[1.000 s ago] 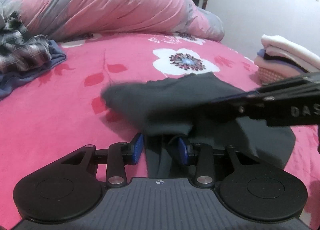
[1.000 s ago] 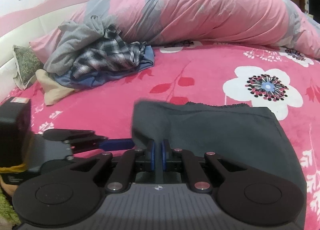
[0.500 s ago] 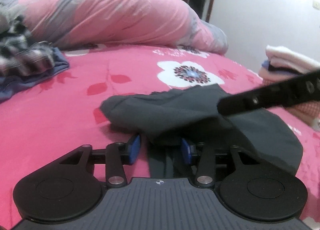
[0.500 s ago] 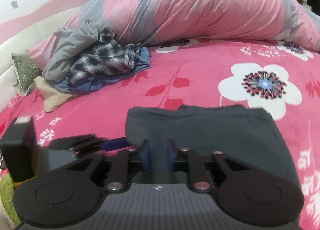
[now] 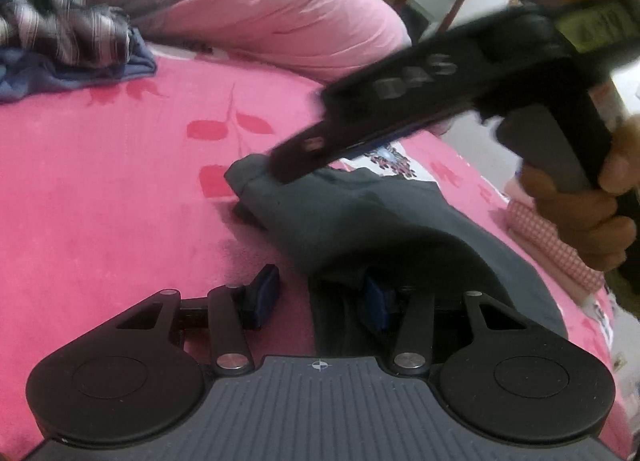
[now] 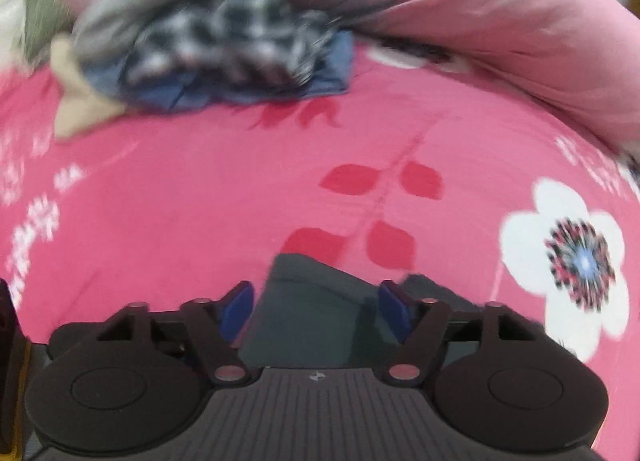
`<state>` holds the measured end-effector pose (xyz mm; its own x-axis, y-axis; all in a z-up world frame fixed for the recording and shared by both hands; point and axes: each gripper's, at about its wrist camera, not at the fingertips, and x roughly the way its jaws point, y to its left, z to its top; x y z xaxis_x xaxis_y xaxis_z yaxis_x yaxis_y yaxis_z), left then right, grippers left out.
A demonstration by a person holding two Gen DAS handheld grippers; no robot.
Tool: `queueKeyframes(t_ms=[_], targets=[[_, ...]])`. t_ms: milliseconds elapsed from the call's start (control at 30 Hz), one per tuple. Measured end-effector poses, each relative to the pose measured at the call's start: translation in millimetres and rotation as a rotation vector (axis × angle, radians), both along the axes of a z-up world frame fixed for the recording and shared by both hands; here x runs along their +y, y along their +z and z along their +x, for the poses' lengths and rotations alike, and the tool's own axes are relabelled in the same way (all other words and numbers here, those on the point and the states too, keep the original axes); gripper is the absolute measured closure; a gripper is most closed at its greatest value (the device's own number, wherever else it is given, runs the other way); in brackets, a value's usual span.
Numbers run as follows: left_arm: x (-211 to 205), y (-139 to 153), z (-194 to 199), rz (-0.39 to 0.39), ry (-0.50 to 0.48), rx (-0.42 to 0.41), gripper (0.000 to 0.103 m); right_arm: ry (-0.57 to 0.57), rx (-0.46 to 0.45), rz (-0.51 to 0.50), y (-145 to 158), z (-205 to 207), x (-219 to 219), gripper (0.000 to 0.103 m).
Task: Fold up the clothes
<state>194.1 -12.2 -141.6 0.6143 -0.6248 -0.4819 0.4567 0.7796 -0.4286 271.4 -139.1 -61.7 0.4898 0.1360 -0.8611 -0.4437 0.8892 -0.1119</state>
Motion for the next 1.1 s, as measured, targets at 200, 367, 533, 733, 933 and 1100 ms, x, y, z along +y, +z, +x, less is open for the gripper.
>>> queueKeyframes(t_ms=[200,367,533,733,933,1100], targets=[[-3,2,-4,0.012,0.002,-0.018,0.057,0.016,0.028,-0.209,-32,18,23,0.070],[-3,3,-8,0.022,0.005,-0.030,0.057,-0.150,-0.150,-0.112,-3,-5,-10,0.093],[-5,3,-7,0.041,0.004,-0.036,0.057,-0.293,-0.341,0.052,37,-60,-37,0.093],[-18,7,-10,0.047,-0.028,-0.090,0.057,-0.394,-0.372,0.236,50,-85,-66,0.093],[-34,9,-20,0.109,-0.089,-0.156,0.053,-0.441,-0.227,0.353,30,-54,-65,0.093],[-11,9,-11,0.021,-0.001,-0.097,0.050,-0.488,-0.167,0.367,12,-36,-60,0.093]])
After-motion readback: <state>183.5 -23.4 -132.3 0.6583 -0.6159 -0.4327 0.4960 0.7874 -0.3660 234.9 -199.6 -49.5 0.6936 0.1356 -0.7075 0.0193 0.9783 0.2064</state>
